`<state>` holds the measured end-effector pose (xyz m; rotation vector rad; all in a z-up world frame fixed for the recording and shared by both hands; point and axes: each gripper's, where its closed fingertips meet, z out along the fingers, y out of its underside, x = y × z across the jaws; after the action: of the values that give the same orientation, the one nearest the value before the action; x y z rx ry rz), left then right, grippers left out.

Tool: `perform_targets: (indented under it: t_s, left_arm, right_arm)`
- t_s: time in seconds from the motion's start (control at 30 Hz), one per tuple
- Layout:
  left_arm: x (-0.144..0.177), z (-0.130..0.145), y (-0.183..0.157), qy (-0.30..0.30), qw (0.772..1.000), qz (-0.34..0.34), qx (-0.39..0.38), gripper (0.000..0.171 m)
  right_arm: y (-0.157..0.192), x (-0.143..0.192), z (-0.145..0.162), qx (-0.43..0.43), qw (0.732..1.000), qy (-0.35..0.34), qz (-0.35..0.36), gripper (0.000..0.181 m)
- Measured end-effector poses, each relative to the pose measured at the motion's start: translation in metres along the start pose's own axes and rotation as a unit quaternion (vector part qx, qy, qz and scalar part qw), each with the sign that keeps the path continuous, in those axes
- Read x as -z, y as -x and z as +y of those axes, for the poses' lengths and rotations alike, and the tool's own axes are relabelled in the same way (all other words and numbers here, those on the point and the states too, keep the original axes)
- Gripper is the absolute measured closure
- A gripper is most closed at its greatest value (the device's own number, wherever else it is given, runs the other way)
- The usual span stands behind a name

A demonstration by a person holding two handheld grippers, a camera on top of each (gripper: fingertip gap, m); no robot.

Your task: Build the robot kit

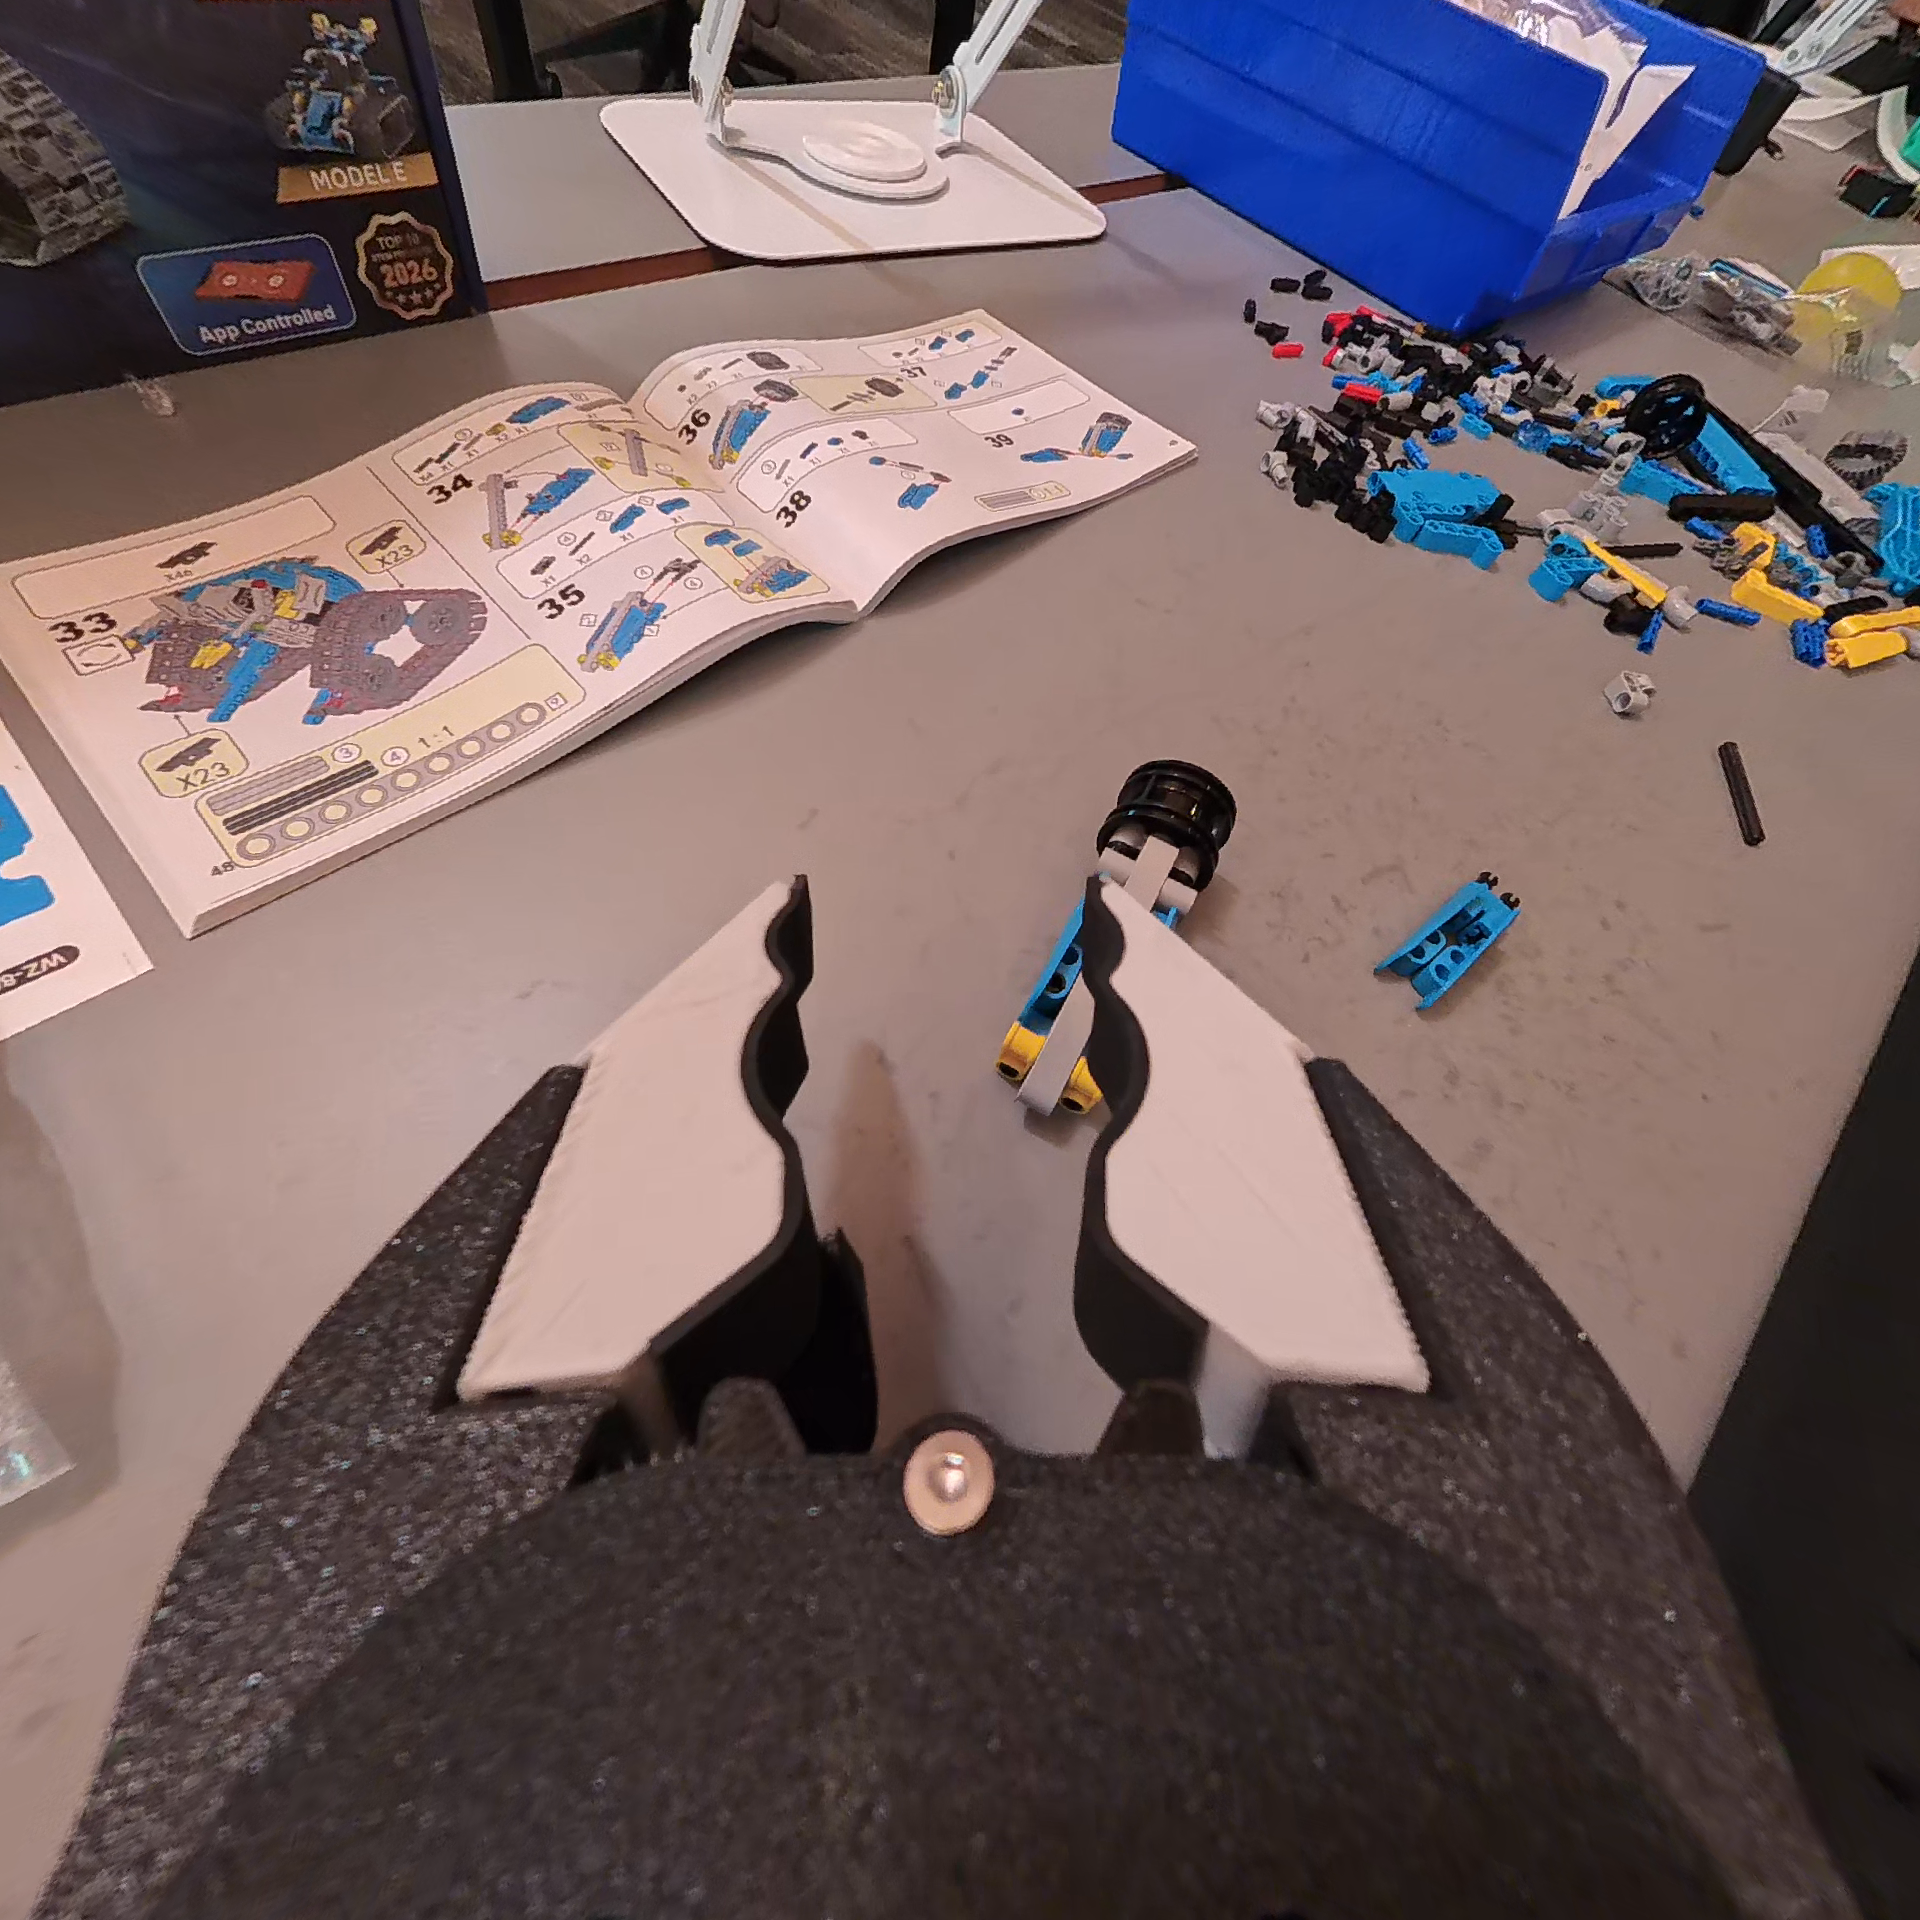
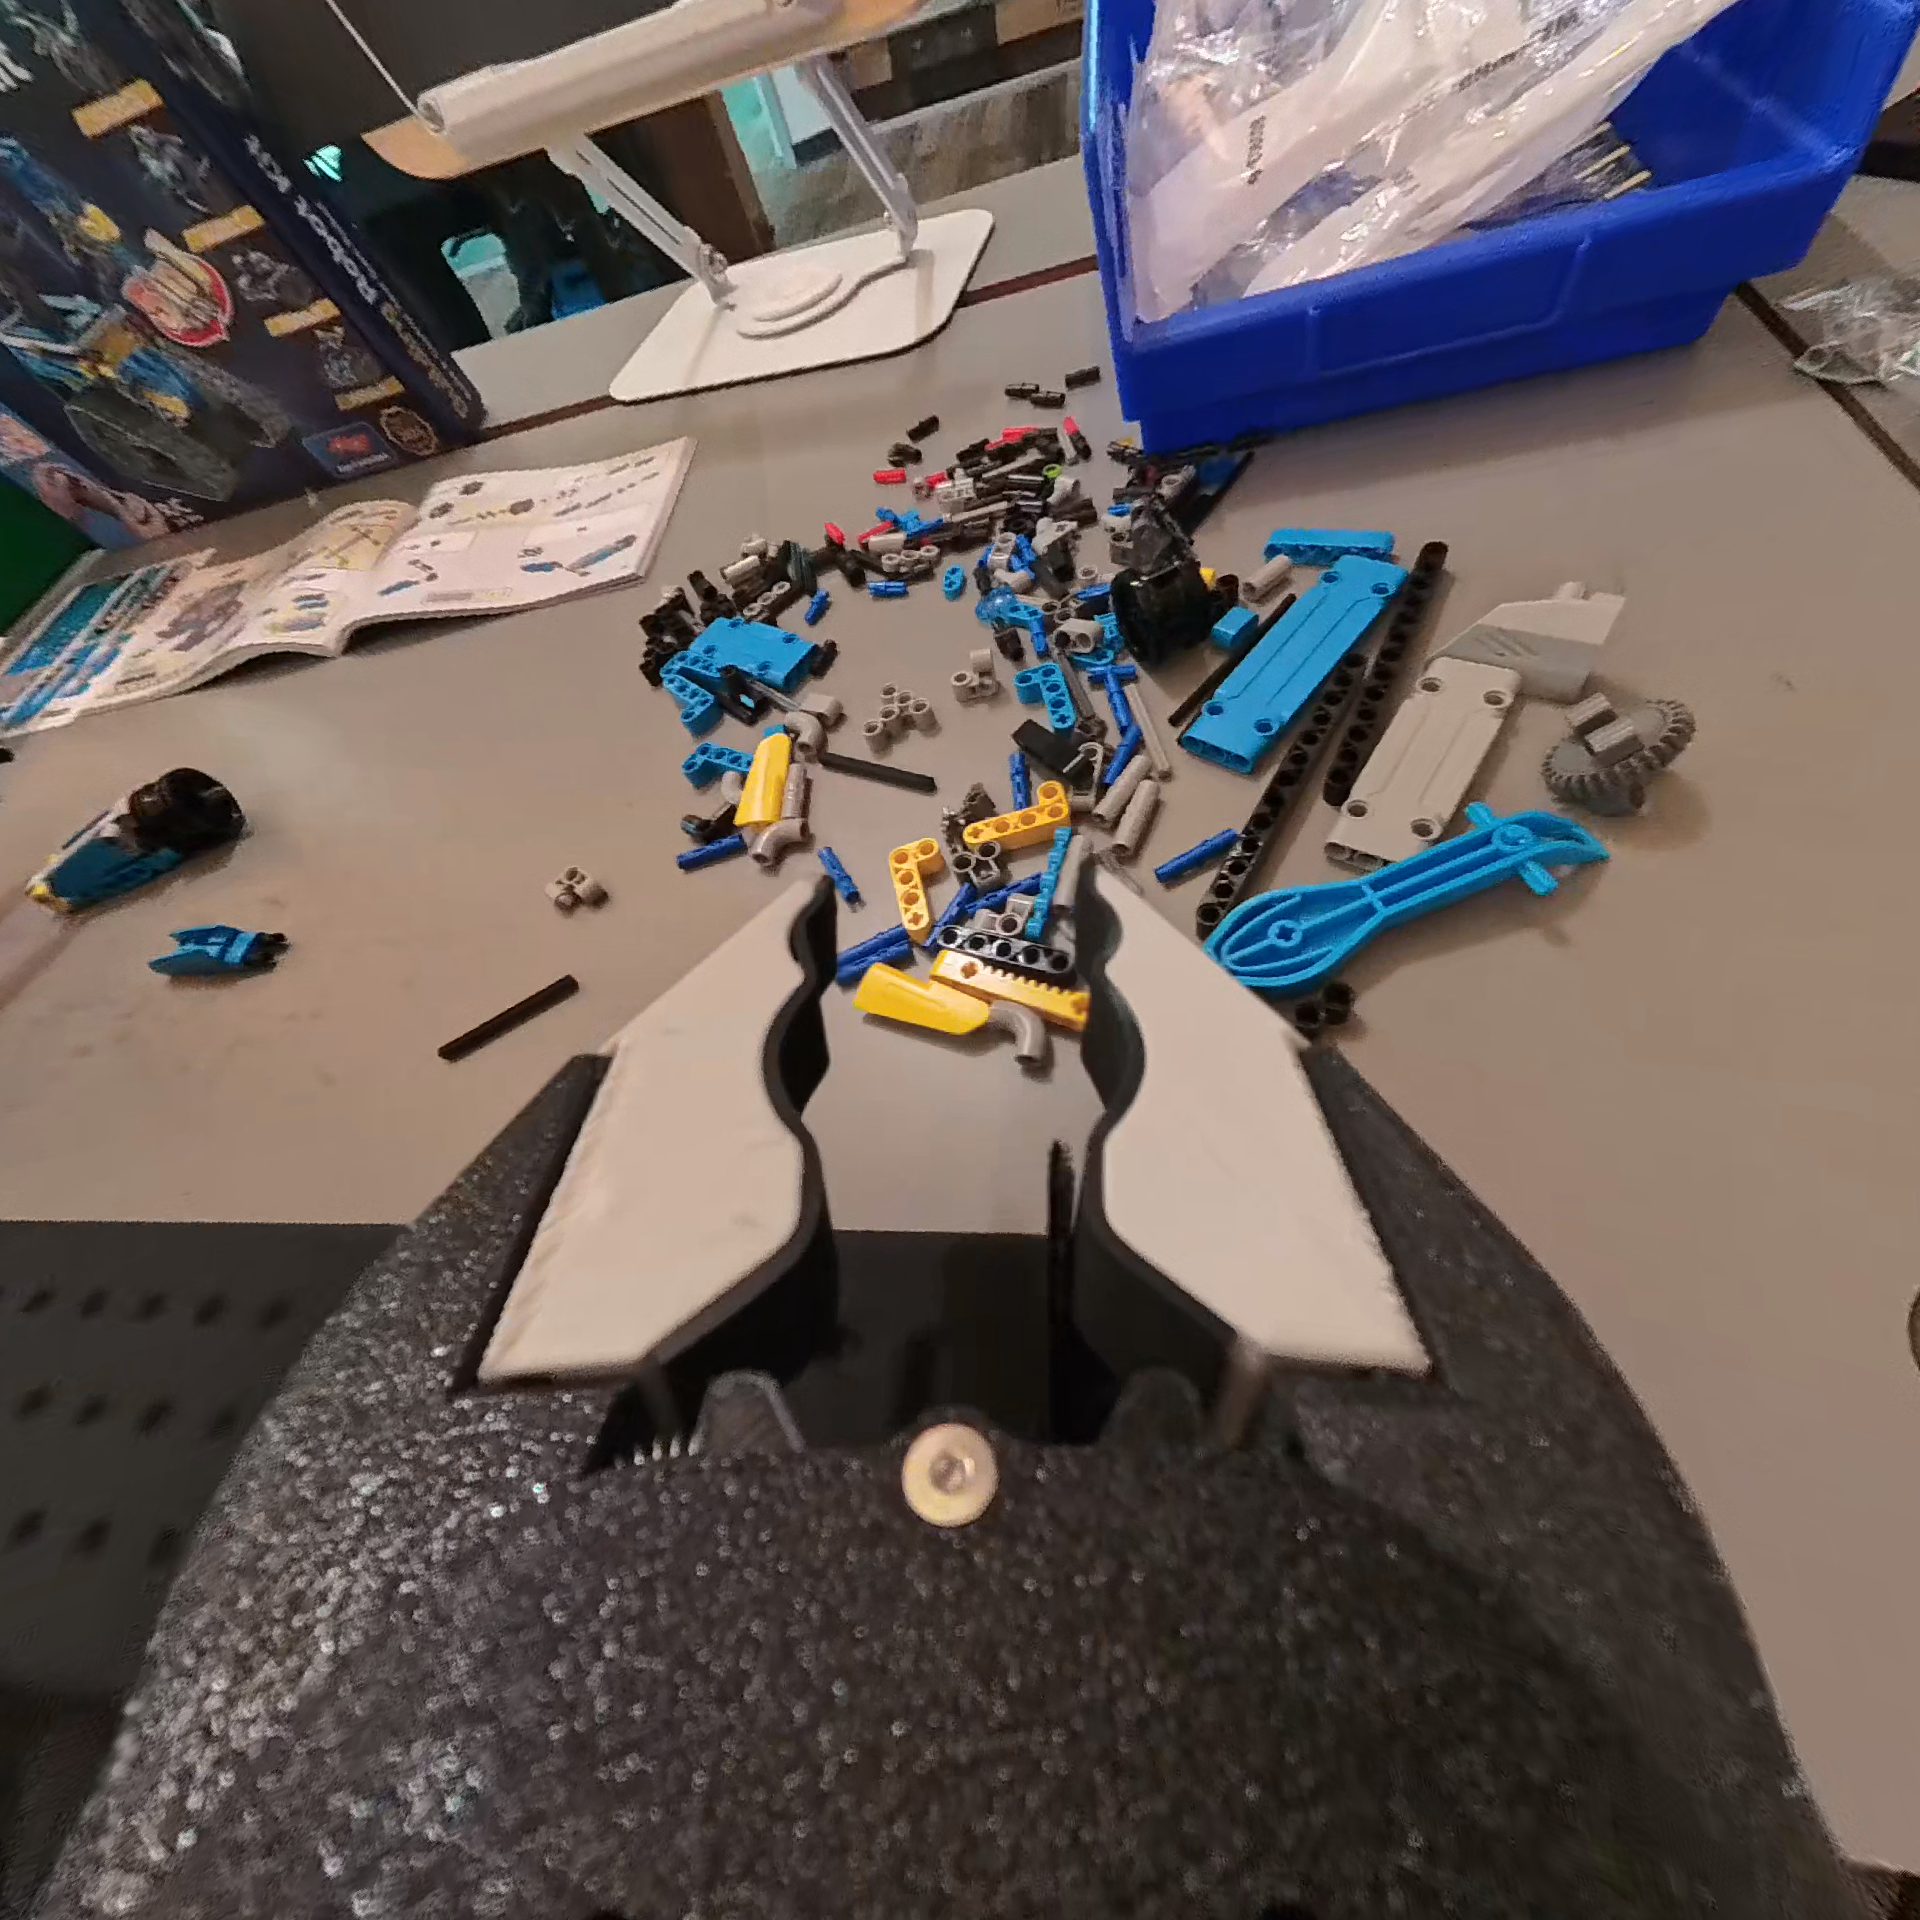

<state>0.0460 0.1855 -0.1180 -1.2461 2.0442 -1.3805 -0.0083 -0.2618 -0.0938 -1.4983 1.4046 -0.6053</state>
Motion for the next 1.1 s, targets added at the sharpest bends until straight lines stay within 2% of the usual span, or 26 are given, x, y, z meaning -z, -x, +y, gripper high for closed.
perform_targets:
  t_s: [0.07,0.23,0.43,0.77,1.1]
  left_arm:
    - [0.0,0.001,-0.001,0.002,1.0,0.002,0.0,0.12]
    - [-0.001,0.002,-0.002,0.006,1.0,0.005,-0.002,0.12]
    - [-0.002,0.003,-0.003,0.011,1.0,0.01,0.001,0.12]
    - [-0.002,0.003,-0.002,0.01,1.0,0.009,0.006,0.12]
    - [-0.002,0.004,-0.002,0.013,1.0,0.012,0.007,0.12]
  right_arm:
    - [-0.001,0.0,0.003,0.008,1.0,0.01,0.001,0.146]
    - [-0.004,-0.003,0.003,-0.001,1.0,0.007,-0.001,0.149]
    - [-0.009,-0.001,-0.002,0.005,1.0,-0.008,0.016,0.162]
    - [-0.017,-0.004,0.004,0.004,1.0,0.009,0.027,0.165]
    - [-0.029,-0.007,0.018,0.064,0.995,0.062,0.045,0.165]
